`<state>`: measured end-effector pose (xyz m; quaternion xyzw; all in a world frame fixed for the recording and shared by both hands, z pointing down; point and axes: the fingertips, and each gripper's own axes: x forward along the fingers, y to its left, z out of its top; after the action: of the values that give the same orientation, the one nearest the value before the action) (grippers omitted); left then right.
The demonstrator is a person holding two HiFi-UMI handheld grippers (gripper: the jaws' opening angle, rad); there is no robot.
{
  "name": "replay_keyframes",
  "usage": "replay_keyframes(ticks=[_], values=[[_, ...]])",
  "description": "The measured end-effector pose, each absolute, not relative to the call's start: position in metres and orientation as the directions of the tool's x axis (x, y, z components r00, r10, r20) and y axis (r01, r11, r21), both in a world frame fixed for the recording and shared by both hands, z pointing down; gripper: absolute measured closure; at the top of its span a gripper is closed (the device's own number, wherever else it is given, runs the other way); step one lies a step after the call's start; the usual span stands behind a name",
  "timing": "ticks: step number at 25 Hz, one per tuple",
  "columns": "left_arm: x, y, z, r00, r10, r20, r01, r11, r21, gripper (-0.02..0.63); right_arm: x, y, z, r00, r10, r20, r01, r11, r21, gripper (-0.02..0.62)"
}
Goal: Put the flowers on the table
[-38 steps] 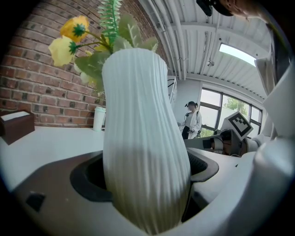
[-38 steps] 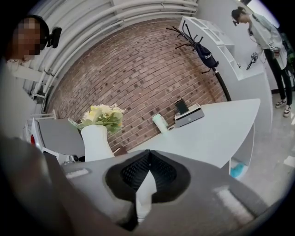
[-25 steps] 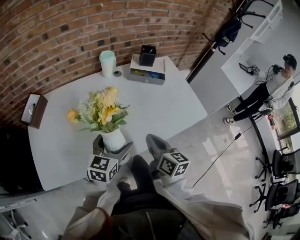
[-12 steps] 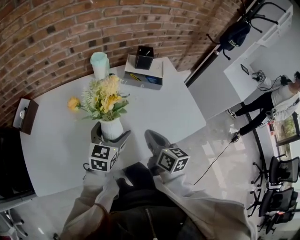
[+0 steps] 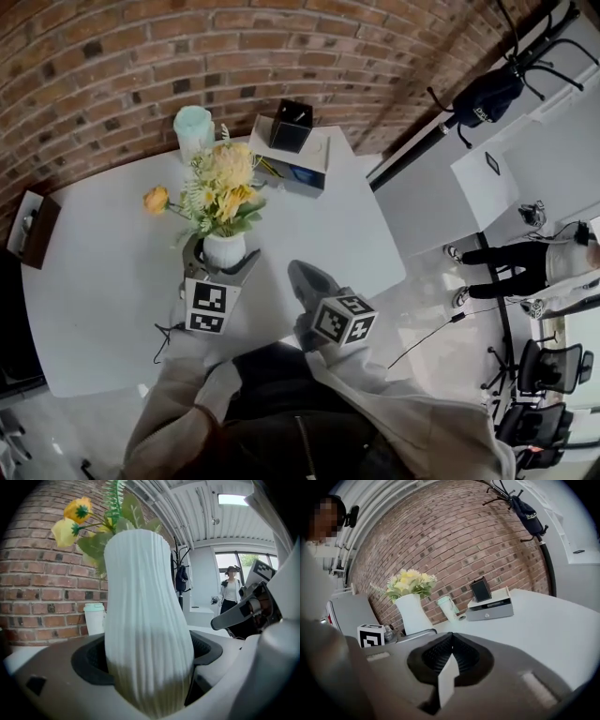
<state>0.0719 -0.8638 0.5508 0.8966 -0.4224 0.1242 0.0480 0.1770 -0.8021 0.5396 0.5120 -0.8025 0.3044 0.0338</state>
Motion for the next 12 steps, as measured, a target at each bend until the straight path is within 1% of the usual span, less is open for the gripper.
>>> replay_keyframes(ticks=[3, 7, 12], values=[[0.076, -0.88, 0.555, 0.595, -0.767, 0.239, -0.786, -0.617, -0.025, 0.132, 0.18, -0.816, 0.545, -0.486, -0.79, 0.375, -0.841, 0.305, -0.446, 0.597], [0.078, -0.896, 0.561, 0.569, -0.794, 0.215, -0.801, -0.594, -0.074, 0.132, 0.184, -0.829, 0.552, -0.491, -0.781, 0.387, -0.844, 0.317, -0.432, 0.597], [0.075, -0.907, 0.584, 0.537, -0.814, 0.22, -0.819, -0.566, -0.097, 0.132, 0.187, -0.84, 0.557, -0.486, -0.777, 0.401, -0.857, 0.333, -0.393, 0.597]])
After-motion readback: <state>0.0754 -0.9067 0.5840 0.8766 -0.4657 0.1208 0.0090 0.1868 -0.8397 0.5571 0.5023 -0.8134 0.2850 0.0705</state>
